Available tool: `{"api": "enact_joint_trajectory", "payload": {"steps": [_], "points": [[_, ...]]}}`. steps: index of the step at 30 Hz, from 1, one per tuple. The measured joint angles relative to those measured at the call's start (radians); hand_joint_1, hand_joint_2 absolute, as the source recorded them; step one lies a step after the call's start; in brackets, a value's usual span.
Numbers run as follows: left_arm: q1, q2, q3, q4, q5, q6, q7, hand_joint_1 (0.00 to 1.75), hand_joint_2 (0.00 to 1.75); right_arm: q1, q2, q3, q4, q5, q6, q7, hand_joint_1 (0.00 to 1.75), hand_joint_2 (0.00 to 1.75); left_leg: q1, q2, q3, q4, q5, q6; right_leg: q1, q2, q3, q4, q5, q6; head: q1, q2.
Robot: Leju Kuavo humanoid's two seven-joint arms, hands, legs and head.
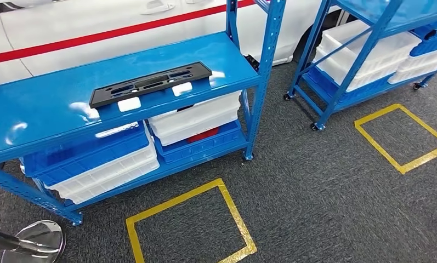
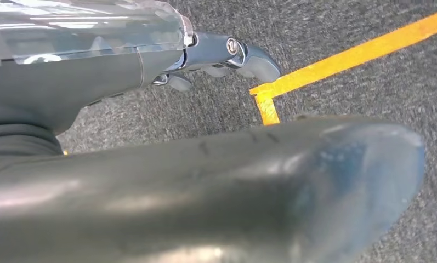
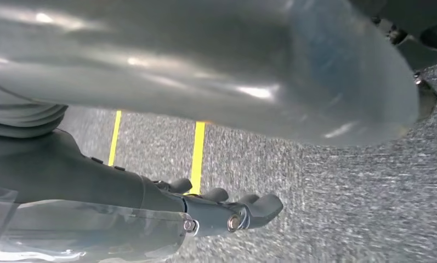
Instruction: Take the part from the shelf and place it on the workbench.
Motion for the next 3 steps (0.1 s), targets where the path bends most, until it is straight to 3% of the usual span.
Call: {"api": "enact_joint_trajectory", "payload": {"steps": [1,3], "points": [[-0.001,0.0,0.0,0.0,0.001,0.0,0.0,0.0,0.0,-0.001,0.0,0.0,0.0,0.0,0.0,0.0,0.0,0.0,-0.004,0.01,0.009,-0.021,0.001,0.007,0.002,-0.008,0.002,0.0,-0.002,0.005,0.0,0.0],[0.0,0.0,0.0,0.0,0.002,-0.001,0.0,0.0,0.0,-0.004,0.0,0.0,0.0,0.002,-0.001,0.0,0.0,0.0,-0.008,-0.004,0.006,-0.022,0.001,0.016,0.004,-0.02,0.005,-0.001,-0.004,0.012,0.0,0.0]]}}
